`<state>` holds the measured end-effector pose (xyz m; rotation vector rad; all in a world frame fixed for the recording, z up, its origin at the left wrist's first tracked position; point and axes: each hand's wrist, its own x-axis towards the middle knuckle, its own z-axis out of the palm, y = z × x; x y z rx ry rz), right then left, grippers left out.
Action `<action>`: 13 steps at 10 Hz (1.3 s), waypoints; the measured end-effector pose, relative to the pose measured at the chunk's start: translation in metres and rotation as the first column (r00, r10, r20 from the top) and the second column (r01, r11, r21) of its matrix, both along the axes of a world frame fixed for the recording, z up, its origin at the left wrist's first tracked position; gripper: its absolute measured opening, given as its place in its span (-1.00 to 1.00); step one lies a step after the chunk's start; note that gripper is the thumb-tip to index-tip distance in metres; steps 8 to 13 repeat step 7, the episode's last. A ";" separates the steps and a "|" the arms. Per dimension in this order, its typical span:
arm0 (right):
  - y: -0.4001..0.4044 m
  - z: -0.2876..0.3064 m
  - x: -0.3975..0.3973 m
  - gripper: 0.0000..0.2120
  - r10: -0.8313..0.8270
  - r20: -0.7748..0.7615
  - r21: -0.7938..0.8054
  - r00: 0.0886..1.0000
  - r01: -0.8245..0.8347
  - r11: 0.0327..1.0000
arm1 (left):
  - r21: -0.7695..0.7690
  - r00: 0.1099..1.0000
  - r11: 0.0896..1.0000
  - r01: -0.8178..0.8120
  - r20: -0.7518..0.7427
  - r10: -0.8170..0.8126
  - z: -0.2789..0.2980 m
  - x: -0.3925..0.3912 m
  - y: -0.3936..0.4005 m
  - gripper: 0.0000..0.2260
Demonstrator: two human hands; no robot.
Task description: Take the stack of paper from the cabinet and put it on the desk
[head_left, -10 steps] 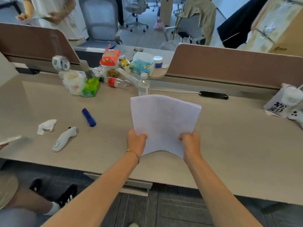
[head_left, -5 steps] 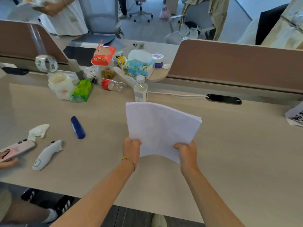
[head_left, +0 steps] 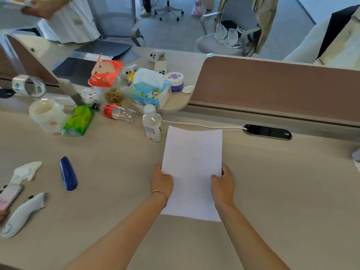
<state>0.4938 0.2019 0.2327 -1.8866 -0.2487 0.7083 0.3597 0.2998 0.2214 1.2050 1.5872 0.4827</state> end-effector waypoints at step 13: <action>0.003 0.020 0.038 -0.61 -0.025 0.052 -0.092 0.998 0.030 0.995 | 0.097 0.993 0.995 -0.028 -0.108 0.039 0.017 0.009 0.022 -0.63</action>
